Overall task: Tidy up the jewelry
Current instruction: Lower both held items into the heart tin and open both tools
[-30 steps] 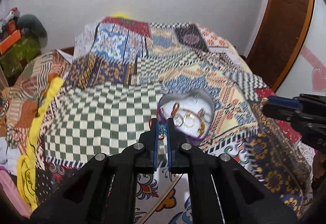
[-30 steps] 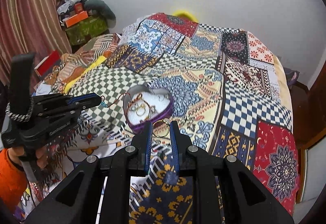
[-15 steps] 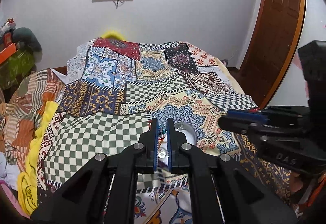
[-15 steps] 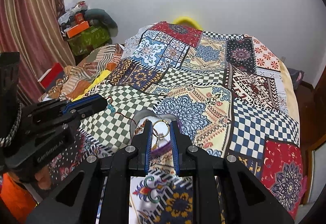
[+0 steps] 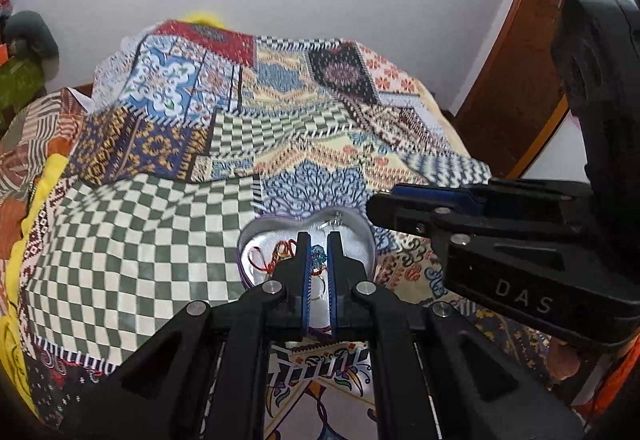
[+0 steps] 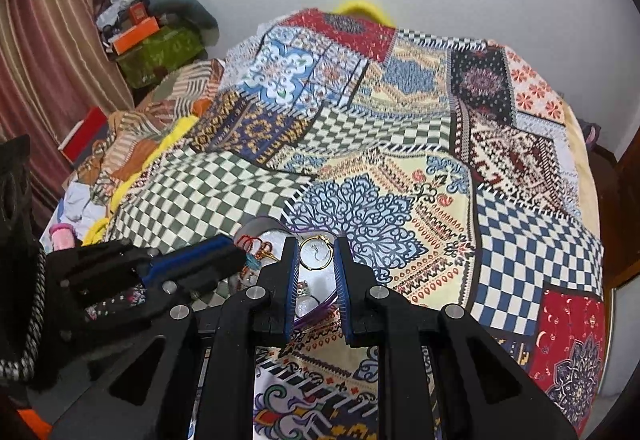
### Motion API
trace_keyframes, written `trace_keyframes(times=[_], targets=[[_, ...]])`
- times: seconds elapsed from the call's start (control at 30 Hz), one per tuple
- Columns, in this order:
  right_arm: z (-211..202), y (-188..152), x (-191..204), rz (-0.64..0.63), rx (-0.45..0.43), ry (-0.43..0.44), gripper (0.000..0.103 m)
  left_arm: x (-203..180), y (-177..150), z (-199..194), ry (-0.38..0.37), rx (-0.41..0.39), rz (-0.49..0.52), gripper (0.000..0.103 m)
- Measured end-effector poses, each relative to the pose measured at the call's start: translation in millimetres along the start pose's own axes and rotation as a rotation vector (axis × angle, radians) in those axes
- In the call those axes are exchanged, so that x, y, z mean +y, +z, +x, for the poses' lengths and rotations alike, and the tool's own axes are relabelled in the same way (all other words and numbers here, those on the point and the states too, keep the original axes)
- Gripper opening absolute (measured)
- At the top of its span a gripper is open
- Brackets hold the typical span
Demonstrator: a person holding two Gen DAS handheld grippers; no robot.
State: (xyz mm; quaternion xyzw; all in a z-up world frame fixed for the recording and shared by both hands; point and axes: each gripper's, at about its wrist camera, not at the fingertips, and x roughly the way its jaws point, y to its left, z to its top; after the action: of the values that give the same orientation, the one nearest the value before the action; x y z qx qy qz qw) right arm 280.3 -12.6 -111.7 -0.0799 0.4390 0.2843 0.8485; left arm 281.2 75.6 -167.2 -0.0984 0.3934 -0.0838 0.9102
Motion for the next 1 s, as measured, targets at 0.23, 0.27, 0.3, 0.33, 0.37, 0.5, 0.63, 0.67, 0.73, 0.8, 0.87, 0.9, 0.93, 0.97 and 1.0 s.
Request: trace_keyframes(times=[0.23, 0.27, 0.3, 0.33, 0.37, 0.5, 0.63, 0.67, 0.73, 0.8, 0.87, 0.9, 0.93, 0.97, 1.0], targets=[[18.1, 0.0, -4.9, 0.02, 0.073, 0.036, 0.016, -2.6, -7.9, 15.5, 0.003, 0.066, 0.028, 0.005], [19.8, -0.4, -5.4, 0.024, 0.081, 0.043, 0.016, -2.7, -8.7, 16.1, 0.007, 0.072, 0.031, 0.005], [21.6, -0.6, -5.7, 0.026, 0.09, 0.048, 0.016, -2.4, -9.3, 16.3, 0.008, 0.073, 0.033, 0.005], [23.5, -0.3, -6.0, 0.026, 0.098, 0.051, 0.016, -2.5, -9.6, 15.8, 0.007, 0.075, 0.036, 0.005], [25.1, -0.7, -5.7, 0.026, 0.107, 0.056, 0.016, -2.8, -9.8, 15.1, 0.005, 0.077, 0.04, 0.006], [29.2, 0.6, -3.2, 0.019, 0.126, 0.084, 0.018, -4.5, -11.3, 11.8, 0.013, 0.084, 0.054, 0.013], [25.5, 1.8, -2.8, 0.022, 0.101, 0.067, 0.037, -1.7, -13.4, 5.2, 0.019, 0.079, 0.037, 0.024], [21.7, 2.0, -3.3, 0.02, 0.086, 0.052, 0.037, -0.8, -13.6, 2.9, 0.021, 0.076, 0.033, 0.024], [16.6, 2.8, -4.2, 0.02, 0.072, 0.044, 0.037, 1.0, -13.0, -2.9, 0.028, 0.066, 0.027, 0.024], [10.9, 3.9, -5.3, 0.025, 0.058, 0.041, 0.037, 2.2, -11.4, -11.3, 0.038, 0.048, 0.022, 0.024], [0.0, 3.5, -5.8, 0.024, 0.033, 0.036, 0.037, 2.4, -8.8, -21.0, 0.056, 0.026, 0.022, 0.024], [-4.5, 3.3, -4.9, 0.023, 0.022, 0.03, 0.037, 1.9, -7.3, -27.4, 0.07, 0.01, 0.023, 0.024], [-10.4, 2.9, -4.3, 0.022, 0.006, 0.024, 0.037, 1.4, -5.8, -34.0, 0.083, -0.005, 0.025, 0.024], [-14.8, 2.5, -3.7, 0.021, -0.006, 0.021, 0.037, 0.6, -4.1, -40.6, 0.092, -0.02, 0.027, 0.024], [-22.1, 1.4, -3.1, 0.02, -0.022, 0.017, 0.037, -0.1, -2.6, -48.4, 0.1, -0.038, 0.028, 0.024]])
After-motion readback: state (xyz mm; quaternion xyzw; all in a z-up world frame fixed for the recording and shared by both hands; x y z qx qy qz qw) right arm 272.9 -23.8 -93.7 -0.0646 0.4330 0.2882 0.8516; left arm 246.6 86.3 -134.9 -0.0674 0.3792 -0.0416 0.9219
